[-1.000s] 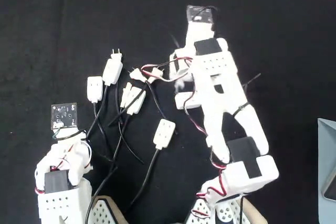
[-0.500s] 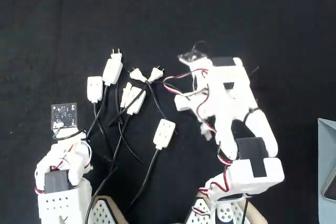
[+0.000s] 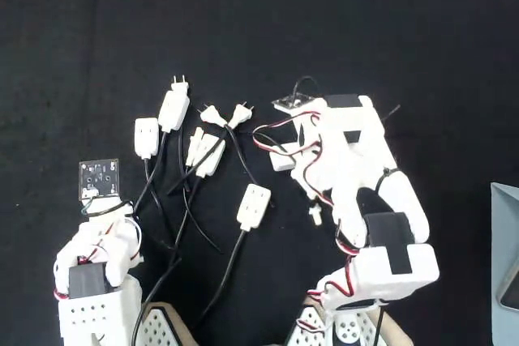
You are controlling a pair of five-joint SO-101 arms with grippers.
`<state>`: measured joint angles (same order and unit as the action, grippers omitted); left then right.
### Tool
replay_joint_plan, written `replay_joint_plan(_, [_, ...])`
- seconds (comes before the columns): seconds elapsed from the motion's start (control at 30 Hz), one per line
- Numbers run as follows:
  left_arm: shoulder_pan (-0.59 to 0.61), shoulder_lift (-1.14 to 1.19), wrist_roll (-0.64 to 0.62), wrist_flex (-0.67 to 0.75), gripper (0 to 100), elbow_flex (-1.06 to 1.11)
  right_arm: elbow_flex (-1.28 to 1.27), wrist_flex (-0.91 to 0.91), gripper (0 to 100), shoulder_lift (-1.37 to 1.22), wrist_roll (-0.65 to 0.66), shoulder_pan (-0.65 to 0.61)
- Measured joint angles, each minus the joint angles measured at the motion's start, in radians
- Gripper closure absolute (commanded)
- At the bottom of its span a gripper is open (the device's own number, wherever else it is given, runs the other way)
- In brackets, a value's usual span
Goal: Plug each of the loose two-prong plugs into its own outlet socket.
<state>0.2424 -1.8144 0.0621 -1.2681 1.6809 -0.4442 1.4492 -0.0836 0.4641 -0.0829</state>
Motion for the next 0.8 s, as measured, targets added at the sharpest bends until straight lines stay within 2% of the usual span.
replay_joint_plan(0.17, [0.000,0.000,0.000,0.000,97,0.000,0.000,0.003,90.0,-0.012,-0.012,0.000])
replay_joint_plan(0.47, [0.000,0.000,0.000,0.000,97,0.000,0.114,0.133,89.9,-0.031,-0.186,-0.068])
replay_joint_plan(0.8, [0.000,0.000,0.000,0.000,97,0.000,0.124,0.075,90.0,-0.130,-0.250,-0.086])
